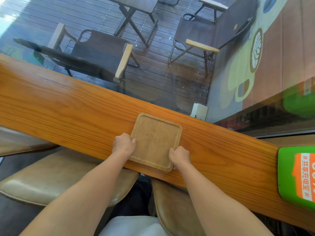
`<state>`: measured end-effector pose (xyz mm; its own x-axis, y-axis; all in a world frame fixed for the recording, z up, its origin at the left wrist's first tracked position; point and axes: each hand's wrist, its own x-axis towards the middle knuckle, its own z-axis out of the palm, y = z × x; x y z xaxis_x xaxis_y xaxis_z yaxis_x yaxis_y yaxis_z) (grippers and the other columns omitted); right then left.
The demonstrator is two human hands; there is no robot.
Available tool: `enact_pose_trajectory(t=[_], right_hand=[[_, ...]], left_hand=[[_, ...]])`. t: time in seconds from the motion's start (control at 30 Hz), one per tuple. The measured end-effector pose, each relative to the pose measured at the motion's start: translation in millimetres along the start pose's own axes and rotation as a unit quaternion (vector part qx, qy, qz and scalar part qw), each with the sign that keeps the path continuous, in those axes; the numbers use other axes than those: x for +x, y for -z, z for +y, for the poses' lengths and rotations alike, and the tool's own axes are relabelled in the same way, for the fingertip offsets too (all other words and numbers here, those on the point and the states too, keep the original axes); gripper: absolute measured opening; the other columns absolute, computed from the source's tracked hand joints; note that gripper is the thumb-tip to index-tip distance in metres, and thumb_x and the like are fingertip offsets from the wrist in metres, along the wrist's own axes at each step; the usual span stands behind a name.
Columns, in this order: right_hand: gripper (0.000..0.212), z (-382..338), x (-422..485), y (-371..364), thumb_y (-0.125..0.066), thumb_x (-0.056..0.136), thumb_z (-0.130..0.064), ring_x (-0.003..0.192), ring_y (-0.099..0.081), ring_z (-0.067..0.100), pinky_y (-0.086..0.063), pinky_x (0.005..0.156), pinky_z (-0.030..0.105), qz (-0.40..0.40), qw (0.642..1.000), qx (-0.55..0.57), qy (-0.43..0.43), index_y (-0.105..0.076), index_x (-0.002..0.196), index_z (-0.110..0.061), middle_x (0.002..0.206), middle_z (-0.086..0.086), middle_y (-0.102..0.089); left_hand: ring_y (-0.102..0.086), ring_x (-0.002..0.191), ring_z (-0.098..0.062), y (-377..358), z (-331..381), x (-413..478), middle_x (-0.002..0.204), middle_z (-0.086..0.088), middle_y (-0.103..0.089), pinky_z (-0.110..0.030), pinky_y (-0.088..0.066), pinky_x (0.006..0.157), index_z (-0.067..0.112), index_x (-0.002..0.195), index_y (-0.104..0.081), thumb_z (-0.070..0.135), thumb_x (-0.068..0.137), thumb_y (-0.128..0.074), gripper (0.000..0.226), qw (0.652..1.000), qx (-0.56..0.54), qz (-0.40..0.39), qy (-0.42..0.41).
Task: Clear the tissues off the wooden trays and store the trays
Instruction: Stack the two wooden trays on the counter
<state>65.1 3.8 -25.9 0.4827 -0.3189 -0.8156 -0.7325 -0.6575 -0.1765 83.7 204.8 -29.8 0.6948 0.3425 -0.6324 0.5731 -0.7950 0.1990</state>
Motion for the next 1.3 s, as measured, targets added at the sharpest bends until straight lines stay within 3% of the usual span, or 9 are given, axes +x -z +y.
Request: enact_pose_trajectory(t=[0.27, 0.37, 0.47, 0.53, 0.67, 0.8, 0.9, 1.0, 1.3], right_hand=[[0.036, 3, 3, -20, -0.039, 0.098, -0.016, 0.112, -0.055, 0.031, -0.051, 0.089, 0.041, 0.054, 0.988, 0.138, -0.050, -0.053, 0.128, -0.002, 0.130, 0.014, -0.053], [0.018, 9, 7, -19, -0.040, 0.094, -0.012, 0.077, -0.052, 0.025, -0.044, 0.056, 0.032, 0.053, 0.980, 0.182, -0.060, -0.054, 0.083, -0.008, 0.092, 0.009, -0.052], [0.030, 17, 9, -12, -0.041, 0.093, -0.011, 0.062, -0.042, 0.019, -0.031, 0.047, 0.028, 0.069, 0.974, 0.208, -0.064, -0.041, 0.063, -0.018, 0.074, 0.001, -0.045], [0.027, 22, 7, -6, -0.042, 0.095, -0.012, 0.076, -0.058, 0.024, -0.048, 0.059, 0.033, 0.073, 0.973, 0.211, -0.063, -0.066, 0.083, -0.013, 0.093, 0.007, -0.064], [0.032, 39, 8, 4, -0.042, 0.101, -0.018, 0.108, -0.060, 0.030, -0.052, 0.094, 0.042, 0.095, 0.974, 0.194, -0.069, -0.066, 0.118, -0.007, 0.128, 0.011, -0.059], [0.027, 50, 10, 13, -0.043, 0.102, -0.029, 0.111, -0.053, 0.029, -0.045, 0.090, 0.037, 0.067, 0.982, 0.172, -0.047, -0.062, 0.114, -0.015, 0.126, 0.011, -0.052], [0.054, 54, 12, 19, -0.042, 0.101, -0.042, 0.132, -0.041, 0.033, -0.040, 0.106, 0.046, 0.035, 0.986, 0.153, -0.059, -0.043, 0.141, -0.006, 0.149, 0.012, -0.040], [0.062, 60, 13, 22, -0.040, 0.100, -0.048, 0.139, -0.033, 0.033, -0.037, 0.109, 0.049, 0.013, 0.987, 0.147, -0.056, -0.038, 0.143, -0.003, 0.154, 0.014, -0.033], [0.079, 89, 15, 32, -0.056, 0.092, -0.053, 0.135, -0.038, 0.036, -0.041, 0.106, 0.047, -0.036, 0.988, 0.143, -0.034, -0.030, 0.145, -0.001, 0.150, 0.017, -0.037]], left_hand=[[-0.055, 0.085, -0.024, -7, 2, -2, 0.103, -0.011, -0.062, -0.034, -0.046, 0.067, 0.004, 0.112, -0.063, 0.039, 0.094, -0.057, 0.040, 0.993, -0.104, -0.020, 0.050], [-0.056, 0.085, -0.026, -6, 0, 4, 0.109, -0.013, -0.064, -0.034, -0.046, 0.066, 0.004, 0.111, -0.066, 0.042, 0.094, -0.057, 0.042, 0.982, -0.163, -0.044, 0.090], [-0.058, 0.086, -0.027, -11, -2, 3, 0.113, -0.015, -0.065, -0.035, -0.051, 0.071, 0.004, 0.114, -0.068, 0.042, 0.092, -0.059, 0.044, 0.970, -0.205, -0.052, 0.117], [-0.060, 0.084, -0.027, -20, -2, -1, 0.108, -0.013, -0.065, -0.037, -0.055, 0.075, 0.006, 0.108, -0.070, 0.040, 0.091, -0.062, 0.039, 0.960, -0.238, -0.056, 0.136], [-0.056, 0.087, -0.027, -38, 3, -13, 0.114, -0.013, -0.064, -0.039, -0.052, 0.078, 0.005, 0.113, -0.065, 0.040, 0.086, -0.069, 0.044, 0.935, -0.300, -0.085, 0.169], [-0.057, 0.111, -0.034, -51, 14, -24, 0.125, -0.016, -0.060, -0.046, -0.051, 0.094, 0.000, 0.128, -0.054, 0.047, 0.080, -0.071, 0.070, 0.921, -0.331, -0.086, 0.186], [-0.054, 0.117, -0.035, -55, 21, -28, 0.132, -0.017, -0.056, -0.048, -0.048, 0.098, 0.000, 0.135, -0.049, 0.056, 0.079, -0.067, 0.081, 0.917, -0.340, -0.091, 0.187], [-0.050, 0.123, -0.037, -60, 23, -32, 0.137, -0.018, -0.052, -0.046, -0.046, 0.098, -0.001, 0.138, -0.045, 0.062, 0.078, -0.066, 0.090, 0.925, -0.322, -0.099, 0.172], [-0.054, 0.118, -0.036, -72, 25, -46, 0.134, -0.017, -0.055, -0.045, -0.048, 0.094, 0.000, 0.138, -0.045, 0.066, 0.070, -0.071, 0.099, 0.926, -0.324, -0.114, 0.159]])
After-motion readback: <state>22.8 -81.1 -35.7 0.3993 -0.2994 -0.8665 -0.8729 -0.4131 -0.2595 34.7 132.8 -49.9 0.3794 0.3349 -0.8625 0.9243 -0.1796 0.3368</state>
